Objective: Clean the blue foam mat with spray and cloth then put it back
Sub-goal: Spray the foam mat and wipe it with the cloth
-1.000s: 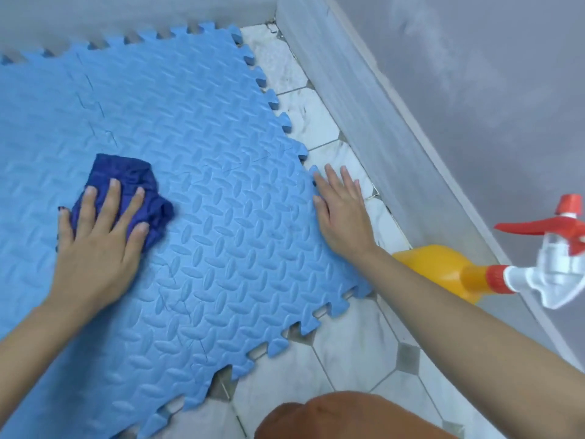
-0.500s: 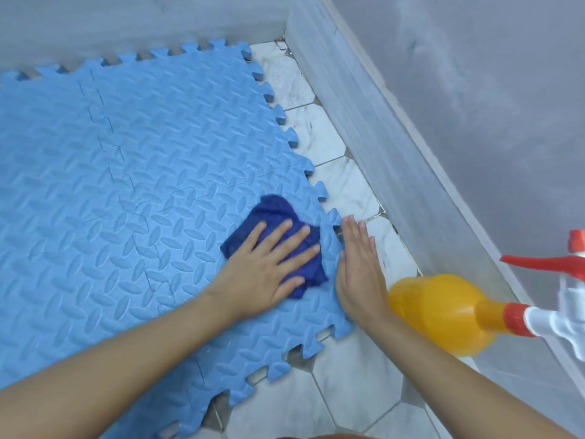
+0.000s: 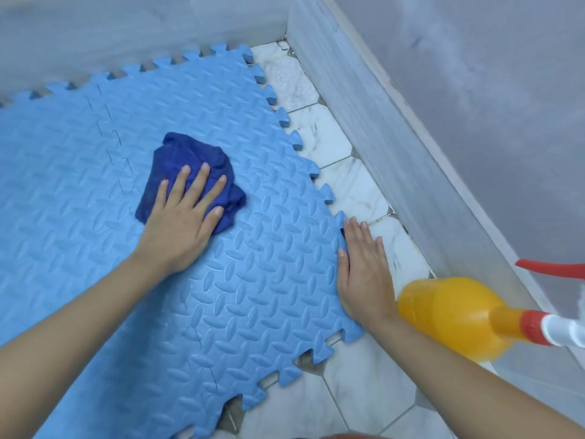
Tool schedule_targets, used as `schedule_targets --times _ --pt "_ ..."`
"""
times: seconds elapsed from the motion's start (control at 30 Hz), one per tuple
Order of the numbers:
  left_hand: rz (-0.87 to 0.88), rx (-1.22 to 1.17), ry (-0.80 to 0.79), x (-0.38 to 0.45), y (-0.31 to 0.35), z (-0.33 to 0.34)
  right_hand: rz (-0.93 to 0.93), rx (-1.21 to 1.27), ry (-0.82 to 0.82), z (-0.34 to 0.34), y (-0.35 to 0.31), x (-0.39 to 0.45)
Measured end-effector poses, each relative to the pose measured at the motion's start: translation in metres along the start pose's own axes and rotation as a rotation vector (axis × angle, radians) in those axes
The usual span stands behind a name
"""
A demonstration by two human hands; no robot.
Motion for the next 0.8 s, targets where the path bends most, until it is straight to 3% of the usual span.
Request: schedule_targets --times 0.1,0.17,0.33,0.4,0.47,0.53,0.6,0.63,0.8 --pt "0.178 0.074 -0.053 -0.092 -0.001 0.003 -0.050 -0.069 0.006 0.001 -0.004 0.000" --pt "0.148 0.121 -0.068 -0.135 -0.036 0.006 -0.098 -0.116 0.013 0.000 -0.008 0.000" --pt "-0.450 0.051 0.011 -0.167 -0.156 0.000 -0.105 0.025 -0.061 0.012 -0.059 0.017" --pt "-0.523 0.029 -0.013 -0.167 -0.150 -0.002 -0.236 0.035 -0.189 0.031 -0.110 0.026" --pt "-0.372 0.061 -0.025 -0.167 -0.111 -0.001 -0.445 -0.080 -0.297 0.055 -0.161 0.032" --pt "-0.051 0.122 -0.053 -0.178 -0.052 0.007 -0.584 -0.231 -0.330 0.074 -0.196 0.036" --pt "0.158 0.149 -0.086 -0.195 -0.017 0.013 -0.533 -0.279 -0.337 0.085 -0.198 0.044" --pt "0.153 0.150 -0.087 -0.196 -0.019 0.013 -0.471 -0.260 -0.332 0.087 -0.192 0.048" --pt "-0.394 0.048 0.005 -0.171 -0.111 0.002 -0.427 -0.257 -0.298 0.082 -0.166 0.048"
Point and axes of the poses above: each hand's wrist, its own x-axis towards the middle knuckle, its own z-axis out of the palm, y = z × x, the point moved 7 cm from there along x, towards the middle knuckle, and after that the axes turned 6 degrees about x, right-handed, at the moved point
